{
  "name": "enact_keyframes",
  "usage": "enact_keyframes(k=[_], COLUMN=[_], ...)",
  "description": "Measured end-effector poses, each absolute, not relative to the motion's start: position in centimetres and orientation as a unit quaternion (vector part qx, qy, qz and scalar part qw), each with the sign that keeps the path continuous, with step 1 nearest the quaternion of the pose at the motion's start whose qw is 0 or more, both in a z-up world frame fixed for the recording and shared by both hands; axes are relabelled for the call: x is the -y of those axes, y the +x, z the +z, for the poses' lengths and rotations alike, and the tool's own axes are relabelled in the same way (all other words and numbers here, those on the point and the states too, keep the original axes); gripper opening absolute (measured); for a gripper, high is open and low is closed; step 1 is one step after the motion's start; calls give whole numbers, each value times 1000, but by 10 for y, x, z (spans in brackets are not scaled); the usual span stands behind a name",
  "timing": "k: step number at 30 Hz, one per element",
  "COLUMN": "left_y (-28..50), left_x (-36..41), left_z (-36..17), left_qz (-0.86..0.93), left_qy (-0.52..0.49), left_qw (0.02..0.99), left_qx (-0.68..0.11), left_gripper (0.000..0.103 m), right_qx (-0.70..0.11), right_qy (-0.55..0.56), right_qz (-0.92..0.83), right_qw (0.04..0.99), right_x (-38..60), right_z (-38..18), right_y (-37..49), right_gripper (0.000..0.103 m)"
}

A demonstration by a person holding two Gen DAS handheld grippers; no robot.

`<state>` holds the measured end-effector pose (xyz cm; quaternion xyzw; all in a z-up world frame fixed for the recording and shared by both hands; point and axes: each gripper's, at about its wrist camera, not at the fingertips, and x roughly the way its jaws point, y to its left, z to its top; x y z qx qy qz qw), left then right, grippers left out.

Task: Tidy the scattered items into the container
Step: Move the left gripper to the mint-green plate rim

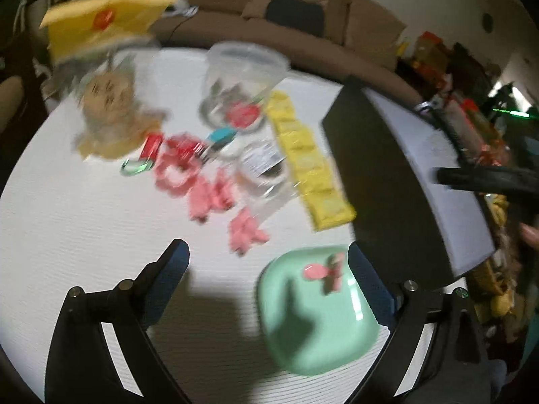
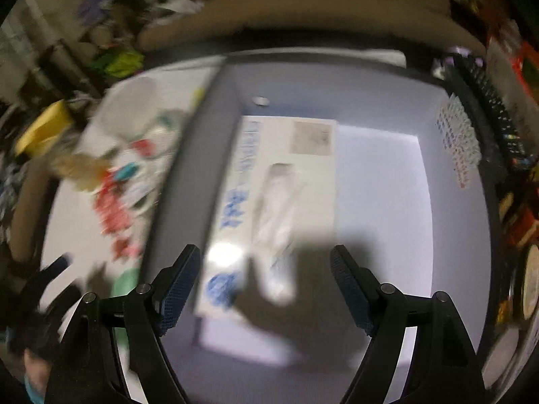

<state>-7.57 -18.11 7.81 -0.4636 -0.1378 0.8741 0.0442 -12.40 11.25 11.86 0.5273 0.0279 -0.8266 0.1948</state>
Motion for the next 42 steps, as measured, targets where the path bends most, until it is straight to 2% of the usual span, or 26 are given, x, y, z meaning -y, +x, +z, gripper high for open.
enact_keyframes(k=[3,8,13,15,17,18,25,26,28,29,37,42], left_y=[-72,-59,-50,-49,-50,-51,-54,-53,-53,-53,-49,-46], left_x=[179,166,165,166,165,165,159,157,151,148,162,186], left_z=[57,33,24,22,18,17,18,18,17,17,39,49], left_qz=[863,845,838,837,835,835,832,832,836,837,846,843], left_qy=[-489,-525,-533,-532,-536,-537,-538,-538,-536,-535,-514,-517], left_qw=[38,45,58,60,60,59,68,70,69,69,84,71], left_qx=[120,92,104,110,113,111,118,113,97,90,116,129], left_gripper=[90,67,67,62,39,36,34,31,20,8,3,3], right_qx=[-18,17,-24,-16,-2,-2,12,13,17,18,18,16], right_qy=[502,479,441,435,439,440,449,449,451,452,458,458], right_qz=[-837,-840,-860,-860,-854,-854,-851,-851,-850,-849,-843,-840], right_qw=[219,255,255,267,278,278,271,271,272,272,280,289], right_x=[-90,-84,-76,-74,-72,-70,-66,-66,-64,-62,-50,-39], right_z=[129,141,139,139,137,134,124,123,121,120,113,114], right_y=[-103,-43,7,17,19,17,17,18,20,20,27,27], right_gripper=[82,82,82,82,82,82,82,82,82,82,82,82])
